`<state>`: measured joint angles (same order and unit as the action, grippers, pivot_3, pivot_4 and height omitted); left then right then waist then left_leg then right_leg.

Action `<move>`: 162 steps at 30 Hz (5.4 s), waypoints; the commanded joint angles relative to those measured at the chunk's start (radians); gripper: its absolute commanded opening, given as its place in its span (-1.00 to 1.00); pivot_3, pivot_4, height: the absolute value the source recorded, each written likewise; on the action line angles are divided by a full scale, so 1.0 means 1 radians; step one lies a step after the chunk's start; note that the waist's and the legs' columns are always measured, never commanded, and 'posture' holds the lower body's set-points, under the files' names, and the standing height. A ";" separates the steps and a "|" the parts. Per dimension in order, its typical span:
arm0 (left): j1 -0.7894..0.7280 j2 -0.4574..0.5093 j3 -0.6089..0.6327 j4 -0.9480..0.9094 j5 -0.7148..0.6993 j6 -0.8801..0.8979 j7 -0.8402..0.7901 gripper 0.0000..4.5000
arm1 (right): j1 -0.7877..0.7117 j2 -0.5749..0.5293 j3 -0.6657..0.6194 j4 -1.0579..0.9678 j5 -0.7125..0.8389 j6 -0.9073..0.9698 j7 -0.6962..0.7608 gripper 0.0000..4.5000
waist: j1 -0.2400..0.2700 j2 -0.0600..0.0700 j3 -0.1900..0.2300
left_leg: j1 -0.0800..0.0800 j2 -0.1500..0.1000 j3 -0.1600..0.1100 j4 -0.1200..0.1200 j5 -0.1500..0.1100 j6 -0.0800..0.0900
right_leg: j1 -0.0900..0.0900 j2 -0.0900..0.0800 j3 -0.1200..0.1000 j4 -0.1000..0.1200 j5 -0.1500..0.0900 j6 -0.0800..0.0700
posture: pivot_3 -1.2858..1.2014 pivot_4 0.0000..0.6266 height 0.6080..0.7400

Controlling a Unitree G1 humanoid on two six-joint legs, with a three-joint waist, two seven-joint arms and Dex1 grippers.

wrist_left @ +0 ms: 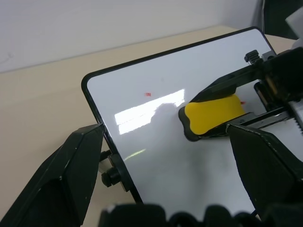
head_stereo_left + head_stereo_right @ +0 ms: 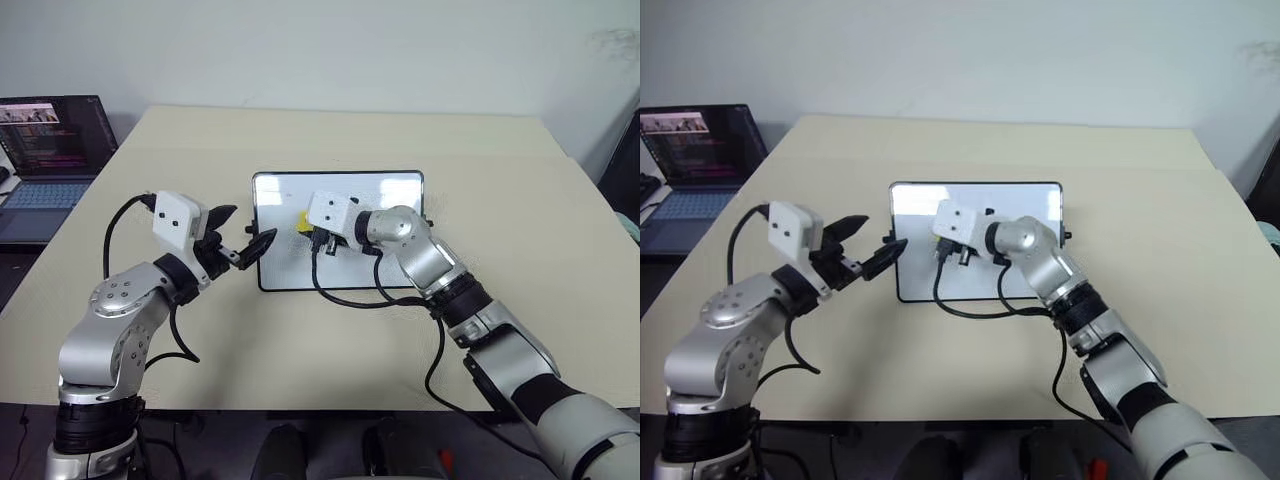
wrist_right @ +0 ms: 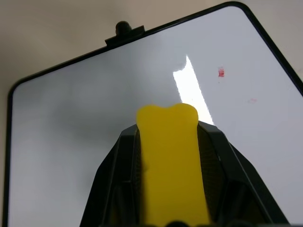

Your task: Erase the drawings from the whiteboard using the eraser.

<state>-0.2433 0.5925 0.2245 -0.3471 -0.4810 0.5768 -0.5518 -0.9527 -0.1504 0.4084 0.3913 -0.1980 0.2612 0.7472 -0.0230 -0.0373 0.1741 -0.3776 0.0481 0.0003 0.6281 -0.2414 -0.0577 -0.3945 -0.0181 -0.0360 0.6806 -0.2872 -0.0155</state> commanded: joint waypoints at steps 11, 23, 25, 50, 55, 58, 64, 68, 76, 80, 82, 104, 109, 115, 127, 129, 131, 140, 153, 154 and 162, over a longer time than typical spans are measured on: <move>-0.021 0.017 0.039 -0.006 -0.006 -0.012 0.006 1.00 | -0.167 0.121 -0.048 0.081 -0.017 -0.060 -0.193 -0.42 | -0.008 0.000 0.000 | -0.019 0.000 0.000 0.000 -0.001 -0.001 | -0.018 0.000 0.000 -0.001 0.001 -0.001 | 0.03 -0.52 1.00; -0.047 0.009 0.058 0.003 -0.021 -0.009 0.020 1.00 | -0.174 0.118 -0.011 0.307 -0.081 -0.135 -0.215 -0.42 | -0.004 0.000 0.000 | -0.018 0.000 0.001 0.001 -0.001 -0.001 | -0.017 0.000 -0.001 0.000 0.001 -0.001 | 0.03 -0.52 1.00; -0.049 0.010 0.055 0.002 -0.018 -0.012 0.019 1.00 | -0.160 0.110 -0.004 0.321 -0.083 -0.125 -0.197 -0.42 | -0.004 0.000 0.000 | -0.016 0.000 0.001 0.001 -0.001 -0.001 | -0.015 0.000 -0.001 0.001 0.001 -0.001 | 0.03 -0.52 1.00; -0.050 0.007 0.040 0.001 -0.013 -0.011 0.012 1.00 | -0.146 0.112 -0.093 0.111 -0.032 -0.114 -0.213 -0.42 | -0.004 0.000 0.000 | -0.015 0.001 0.001 0.001 0.000 -0.001 | -0.013 0.000 -0.001 0.000 0.002 -0.001 | 0.03 -0.52 1.00; -0.054 0.005 0.035 0.001 -0.014 -0.011 0.011 1.00 | -0.120 0.098 -0.052 0.143 -0.061 -0.094 -0.192 -0.42 | -0.006 0.000 0.000 | -0.021 0.000 0.001 0.000 -0.001 -0.002 | -0.018 -0.001 0.000 -0.002 0.001 0.000 | 0.03 -0.52 1.00; -0.054 0.005 0.034 0.002 -0.015 -0.012 0.012 1.00 | -0.095 0.086 -0.025 0.148 -0.076 -0.075 -0.160 -0.42 | -0.006 0.000 0.000 | -0.020 0.000 0.001 0.000 -0.002 -0.002 | -0.018 -0.001 0.000 -0.001 0.001 0.000 | 0.03 -0.52 1.00; -0.056 0.003 0.031 0.004 -0.015 -0.013 0.012 1.00 | -0.065 0.059 0.029 0.175 -0.108 -0.073 -0.130 -0.42 | -0.006 0.000 0.000 | -0.010 0.000 0.001 0.001 -0.001 -0.001 | -0.010 -0.001 -0.001 0.001 0.001 0.000 | 0.03 -0.52 1.00; -0.057 0.002 0.029 0.007 -0.014 -0.014 0.010 1.00 | -0.078 0.066 0.001 0.174 -0.101 -0.100 -0.182 -0.42 | -0.006 0.000 0.000 | -0.008 0.000 0.001 0.001 -0.001 -0.001 | -0.009 0.000 0.000 0.002 0.002 0.000 | 0.03 -0.52 1.00; -0.030 0.027 0.000 -0.001 -0.019 -0.006 -0.048 1.00 | -0.068 0.037 -0.141 -0.095 0.042 0.001 -0.131 -0.42 | -0.003 0.000 0.000 | -0.013 0.000 0.001 0.001 -0.001 -0.001 | -0.012 0.000 0.000 0.001 0.002 0.000 | 0.03 -0.52 1.00; 0.002 0.065 -0.033 -0.021 -0.029 -0.001 -0.131 1.00 | 0.012 -0.040 -0.143 -0.234 0.026 0.055 -0.124 -0.42 | -0.002 0.000 0.000 | -0.016 0.000 0.000 0.000 -0.002 -0.002 | -0.012 -0.001 -0.001 -0.002 0.001 0.002 | 0.03 -0.52 1.00; 0.016 0.096 -0.059 -0.031 -0.027 -0.003 -0.182 1.00 | 0.054 -0.061 -0.128 -0.268 0.017 0.074 -0.128 -0.42 | -0.003 0.000 0.000 | -0.017 0.000 0.001 0.001 -0.002 -0.002 | -0.014 -0.001 -0.001 -0.002 0.001 0.002 | 0.03 -0.52 1.00; -0.034 0.084 -0.059 0.018 0.001 -0.020 -0.160 1.00 | 0.125 -0.031 0.025 -0.104 -0.094 0.026 -0.172 -0.42 | -0.007 0.000 0.000 | -0.011 -0.001 0.002 0.002 -0.001 -0.002 | -0.011 0.001 0.000 0.001 0.001 0.002 | 0.03 -0.52 1.00; -0.044 0.078 -0.047 0.029 0.007 -0.029 -0.130 1.00 | 0.142 -0.056 0.068 -0.104 -0.120 0.046 -0.135 -0.42 | -0.007 0.000 0.000 | -0.008 -0.001 0.002 0.002 -0.001 -0.002 | -0.009 0.001 0.001 0.002 0.001 0.002 | 0.03 -0.52 1.00; -0.042 0.079 -0.050 0.043 0.015 -0.037 -0.122 1.00 | 0.091 -0.027 0.004 -0.085 -0.120 -0.030 -0.261 -0.42 | -0.006 0.000 0.000 | -0.007 -0.001 0.002 0.002 -0.001 -0.001 | -0.008 0.001 0.001 0.003 0.002 0.001 | 0.03 -0.52 1.00; -0.025 0.064 -0.058 0.031 0.009 -0.031 -0.114 1.00 | 0.091 -0.017 0.030 -0.083 -0.119 -0.026 -0.231 -0.42 | -0.006 0.000 0.000 | -0.008 0.000 0.002 0.001 0.000 -0.001 | -0.009 0.001 0.001 0.002 0.002 0.001 | 0.03 -0.52 1.00; -0.025 0.064 -0.056 0.030 0.009 -0.031 -0.114 1.00 | 0.109 -0.036 0.060 -0.095 -0.128 -0.019 -0.183 -0.42 | -0.006 0.000 0.000 | -0.008 0.000 0.002 0.001 0.000 -0.001 | -0.009 0.001 0.001 0.002 0.002 0.001 | 0.03 -0.52 1.00; -0.024 0.065 -0.055 0.031 0.008 -0.031 -0.114 1.00 | 0.122 -0.051 0.084 -0.109 -0.136 -0.012 -0.144 -0.42 | -0.006 0.000 0.000 | -0.008 0.000 0.002 0.001 0.000 -0.001 | -0.009 0.001 0.001 0.002 0.002 0.001 | 0.03 -0.52 1.00; -0.025 0.065 -0.056 0.031 0.008 -0.032 -0.115 1.00 | 0.073 -0.026 0.022 -0.073 -0.168 -0.068 -0.300 -0.42 | -0.006 0.000 0.000 | -0.007 0.000 0.002 0.002 0.000 -0.001 | -0.009 0.001 0.001 0.003 0.003 0.001 | 0.03 -0.52 1.00; -0.028 0.061 -0.059 0.034 0.009 -0.035 -0.117 1.00 | 0.129 -0.044 0.092 -0.129 -0.151 -0.026 -0.143 -0.42 | -0.004 0.000 0.000 | -0.009 0.000 0.002 0.001 0.000 0.000 | -0.010 0.001 0.002 0.000 0.003 0.001 | 0.03 -0.52 1.00; -0.028 0.061 -0.059 0.034 0.009 -0.035 -0.117 1.00 | 0.136 -0.047 0.094 -0.140 -0.153 -0.017 -0.132 -0.42 | -0.005 0.000 0.000 | -0.009 0.000 0.002 0.001 0.000 0.000 | -0.010 0.001 0.002 0.001 0.003 0.001 | 0.03 -0.52 1.00; -0.030 0.057 -0.061 0.035 0.011 -0.036 -0.115 1.00 | 0.105 -0.037 0.032 -0.140 -0.152 -0.040 -0.213 -0.42 | -0.004 0.000 0.000 | -0.008 0.000 0.002 0.002 0.000 0.000 | -0.009 0.001 0.001 0.002 0.004 0.001 | 0.03 -0.52 1.00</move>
<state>-0.2665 0.6518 0.1470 -0.2875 -0.4664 0.5598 -0.6668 -0.8199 -0.1789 0.4895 0.2423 -0.3359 0.2211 0.5751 -0.0267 -0.0374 0.1741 -0.3856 0.0476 0.0022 0.6300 -0.2412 -0.0581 -0.4039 -0.0167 -0.0349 0.6826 -0.2836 -0.0144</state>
